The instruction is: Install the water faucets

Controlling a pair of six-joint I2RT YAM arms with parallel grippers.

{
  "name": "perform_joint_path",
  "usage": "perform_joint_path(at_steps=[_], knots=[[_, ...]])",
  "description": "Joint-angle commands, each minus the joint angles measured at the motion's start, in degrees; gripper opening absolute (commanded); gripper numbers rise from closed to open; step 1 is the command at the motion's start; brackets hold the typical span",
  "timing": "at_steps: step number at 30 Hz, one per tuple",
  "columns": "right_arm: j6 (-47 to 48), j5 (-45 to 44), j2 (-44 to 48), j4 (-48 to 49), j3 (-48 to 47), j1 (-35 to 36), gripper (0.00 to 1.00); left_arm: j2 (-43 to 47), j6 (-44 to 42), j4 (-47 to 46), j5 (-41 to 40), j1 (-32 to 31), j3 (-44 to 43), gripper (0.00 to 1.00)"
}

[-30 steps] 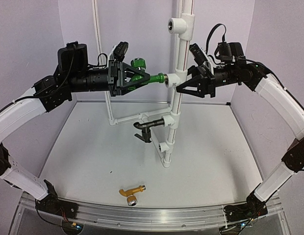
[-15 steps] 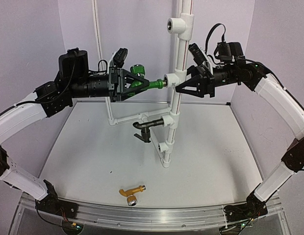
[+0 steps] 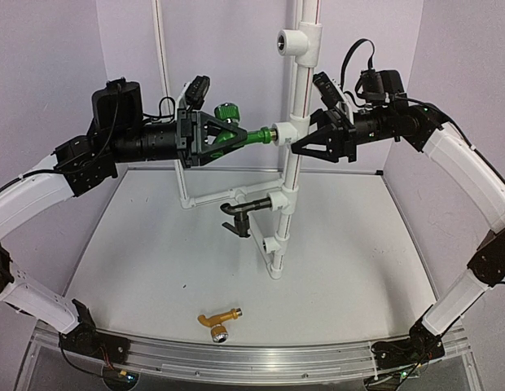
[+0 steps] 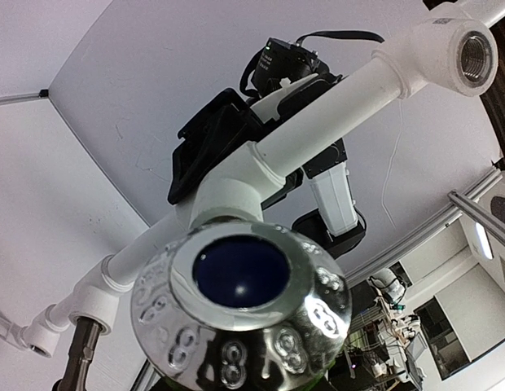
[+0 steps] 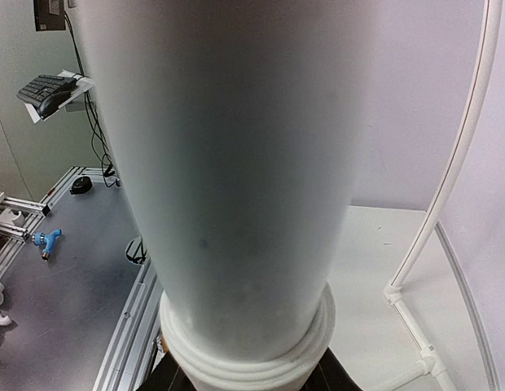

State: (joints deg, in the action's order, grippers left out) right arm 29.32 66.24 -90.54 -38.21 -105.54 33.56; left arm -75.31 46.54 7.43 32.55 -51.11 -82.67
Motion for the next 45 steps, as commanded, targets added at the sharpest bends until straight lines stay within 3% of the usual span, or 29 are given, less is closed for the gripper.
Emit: perform_joint_path(at_steps=[1, 19, 45], knots=[[-0.39, 3.1, 0.01, 2.27, -0.69, 1.85, 0.0, 0.49, -0.83, -2.18, -2.22, -0.23, -2.02, 0.0], [-2.79, 1.05, -0.19, 3.66, -1.05, 2.47, 0.0, -2.11, -0.14, -3.19, 1.73, -0.37, -1.29, 0.0], [-4.6, -0.85, 0.1, 6.17, -0.57, 2.48, 0.0, 0.19, -0.52, -0.1, 0.49, -0.83, -0.11, 0.0]])
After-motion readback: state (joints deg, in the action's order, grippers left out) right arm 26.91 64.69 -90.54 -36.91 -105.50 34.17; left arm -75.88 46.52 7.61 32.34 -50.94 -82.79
